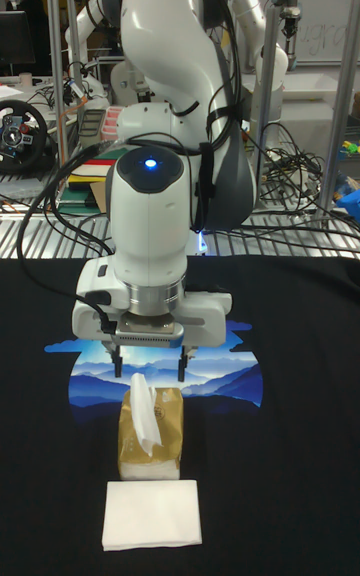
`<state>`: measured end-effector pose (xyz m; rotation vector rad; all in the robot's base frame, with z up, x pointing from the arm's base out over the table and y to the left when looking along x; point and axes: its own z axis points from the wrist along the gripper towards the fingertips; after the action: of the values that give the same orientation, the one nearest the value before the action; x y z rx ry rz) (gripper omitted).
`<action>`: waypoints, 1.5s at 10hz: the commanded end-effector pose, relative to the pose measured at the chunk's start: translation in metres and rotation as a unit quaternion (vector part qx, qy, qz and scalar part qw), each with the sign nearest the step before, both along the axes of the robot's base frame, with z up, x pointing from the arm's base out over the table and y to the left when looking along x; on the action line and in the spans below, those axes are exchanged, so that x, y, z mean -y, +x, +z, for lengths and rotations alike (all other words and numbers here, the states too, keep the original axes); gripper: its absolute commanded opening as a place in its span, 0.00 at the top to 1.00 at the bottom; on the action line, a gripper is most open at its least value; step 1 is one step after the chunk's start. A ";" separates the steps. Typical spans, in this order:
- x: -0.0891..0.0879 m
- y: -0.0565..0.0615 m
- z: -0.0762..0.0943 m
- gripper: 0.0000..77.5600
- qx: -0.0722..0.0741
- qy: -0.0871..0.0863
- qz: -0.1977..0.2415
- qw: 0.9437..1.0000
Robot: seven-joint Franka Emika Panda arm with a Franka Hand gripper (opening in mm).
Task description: Pull out a napkin
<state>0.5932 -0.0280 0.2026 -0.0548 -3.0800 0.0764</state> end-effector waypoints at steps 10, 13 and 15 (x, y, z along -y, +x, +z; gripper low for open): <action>0.018 0.023 -0.053 0.00 0.022 0.021 0.020 0.999; 0.017 0.019 -0.055 0.00 0.019 0.018 0.023 0.999; 0.016 0.014 -0.059 0.00 0.019 0.018 0.023 0.999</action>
<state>0.6095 -0.0447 0.1445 0.0159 -3.1149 0.0214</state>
